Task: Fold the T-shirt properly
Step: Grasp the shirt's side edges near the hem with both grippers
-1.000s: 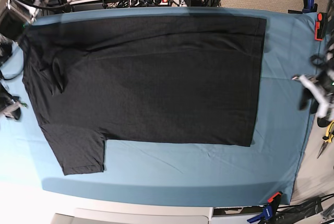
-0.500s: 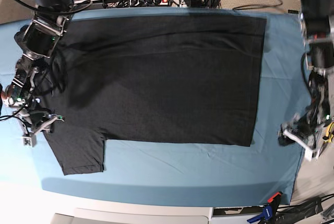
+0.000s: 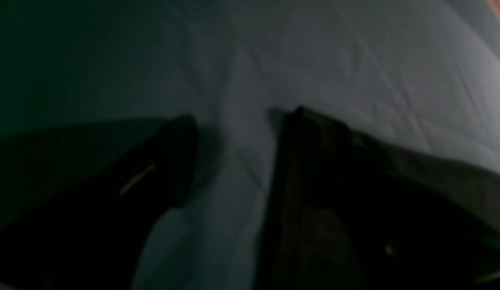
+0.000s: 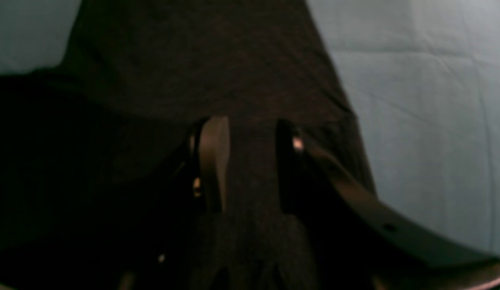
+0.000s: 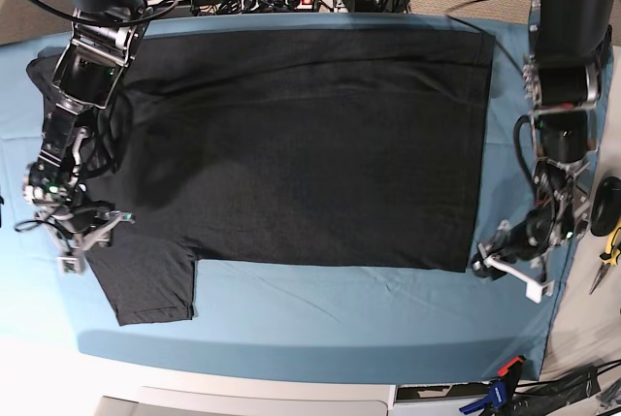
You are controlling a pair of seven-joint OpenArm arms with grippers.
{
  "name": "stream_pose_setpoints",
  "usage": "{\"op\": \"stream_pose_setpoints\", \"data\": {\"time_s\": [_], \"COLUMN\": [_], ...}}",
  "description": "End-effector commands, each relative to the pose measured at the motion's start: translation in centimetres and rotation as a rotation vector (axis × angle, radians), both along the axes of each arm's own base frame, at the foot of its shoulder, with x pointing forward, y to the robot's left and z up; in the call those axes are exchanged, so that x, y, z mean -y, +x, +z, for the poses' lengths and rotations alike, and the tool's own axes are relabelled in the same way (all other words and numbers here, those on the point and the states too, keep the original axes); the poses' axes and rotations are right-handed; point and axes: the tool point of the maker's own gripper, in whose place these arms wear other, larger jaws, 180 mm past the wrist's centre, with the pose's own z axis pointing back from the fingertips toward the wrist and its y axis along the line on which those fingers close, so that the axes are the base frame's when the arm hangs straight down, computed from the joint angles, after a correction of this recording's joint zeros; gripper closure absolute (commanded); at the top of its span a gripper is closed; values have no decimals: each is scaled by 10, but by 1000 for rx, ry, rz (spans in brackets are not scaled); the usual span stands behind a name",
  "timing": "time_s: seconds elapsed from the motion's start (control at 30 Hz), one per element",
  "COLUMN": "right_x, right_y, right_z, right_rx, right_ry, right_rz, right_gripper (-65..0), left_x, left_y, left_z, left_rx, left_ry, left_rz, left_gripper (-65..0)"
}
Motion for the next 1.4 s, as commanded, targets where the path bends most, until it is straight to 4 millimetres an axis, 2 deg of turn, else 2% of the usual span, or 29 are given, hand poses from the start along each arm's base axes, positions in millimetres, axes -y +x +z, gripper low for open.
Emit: {"op": "stream_pose_setpoints", "data": {"time_s": [0.0,0.13,0.4,0.7,0.77,0.9,1.03,1.1,1.23,1.37], "right_x": [5,0,-1,0,0,0,0,0,-1,-1], "right_y": [12,14,16,16,16,13,8,7,6,9], "right_z": [24,23,25,25,24,20,14,12,11,14], "right_rx": [65,59,77,74,72,64,53,51,50,71], "right_ry": [-29,-38,-37,-37,-37,-38,-37,-37,-37,-37], "right_rz": [2,13,16,16,15,16,17,17,18,20], "right_gripper": [-204,-204,-204,-204,-204,-204,-204,-204,-204,-204], "left_x": [-2,4,14,68,74,70,61,56,52,52], "left_y": [16,17,6,8,8,8,8,8,8,9], "left_z": [23,23,6,3,4,4,5,6,6,7], "left_rx": [59,54,-1,-4,-1,-1,8,11,12,19], "left_ry": [-5,-13,-69,-149,-156,-150,-136,-130,-126,-125], "left_rz": [4,-4,-5,-85,-94,-91,-87,-83,-79,-75], "left_gripper": [-395,-395,-395,-395,-394,-368,-323,-267,0,0]}}
